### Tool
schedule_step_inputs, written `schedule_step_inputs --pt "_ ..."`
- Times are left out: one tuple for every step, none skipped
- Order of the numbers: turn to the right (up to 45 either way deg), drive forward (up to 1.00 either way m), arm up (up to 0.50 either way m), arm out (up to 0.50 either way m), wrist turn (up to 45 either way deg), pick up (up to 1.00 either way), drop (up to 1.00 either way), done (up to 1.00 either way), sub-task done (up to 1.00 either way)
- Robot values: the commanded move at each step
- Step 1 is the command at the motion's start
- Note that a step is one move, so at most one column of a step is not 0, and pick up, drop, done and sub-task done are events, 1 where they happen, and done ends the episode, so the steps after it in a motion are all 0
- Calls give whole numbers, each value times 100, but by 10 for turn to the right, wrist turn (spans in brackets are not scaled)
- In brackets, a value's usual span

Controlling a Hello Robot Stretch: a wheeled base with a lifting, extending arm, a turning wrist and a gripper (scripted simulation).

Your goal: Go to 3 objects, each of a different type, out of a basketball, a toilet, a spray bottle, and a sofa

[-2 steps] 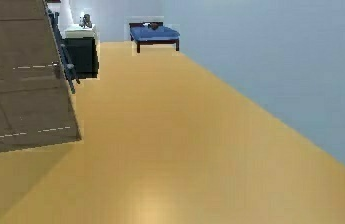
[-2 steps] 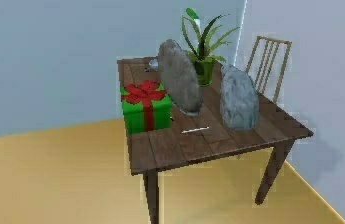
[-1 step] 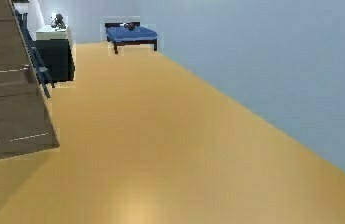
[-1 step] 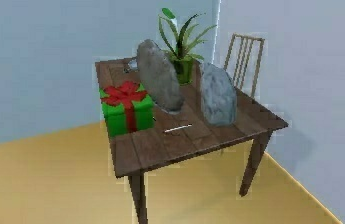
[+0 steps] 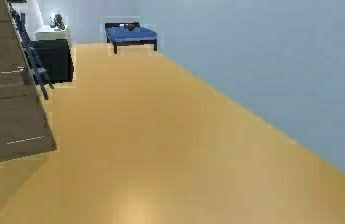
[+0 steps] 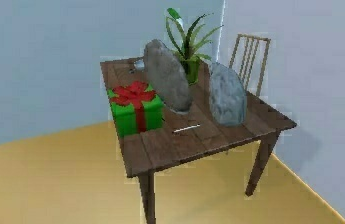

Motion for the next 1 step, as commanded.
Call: schedule_step_inputs --pt "-390 0 0 0 0 0 0 0 0"
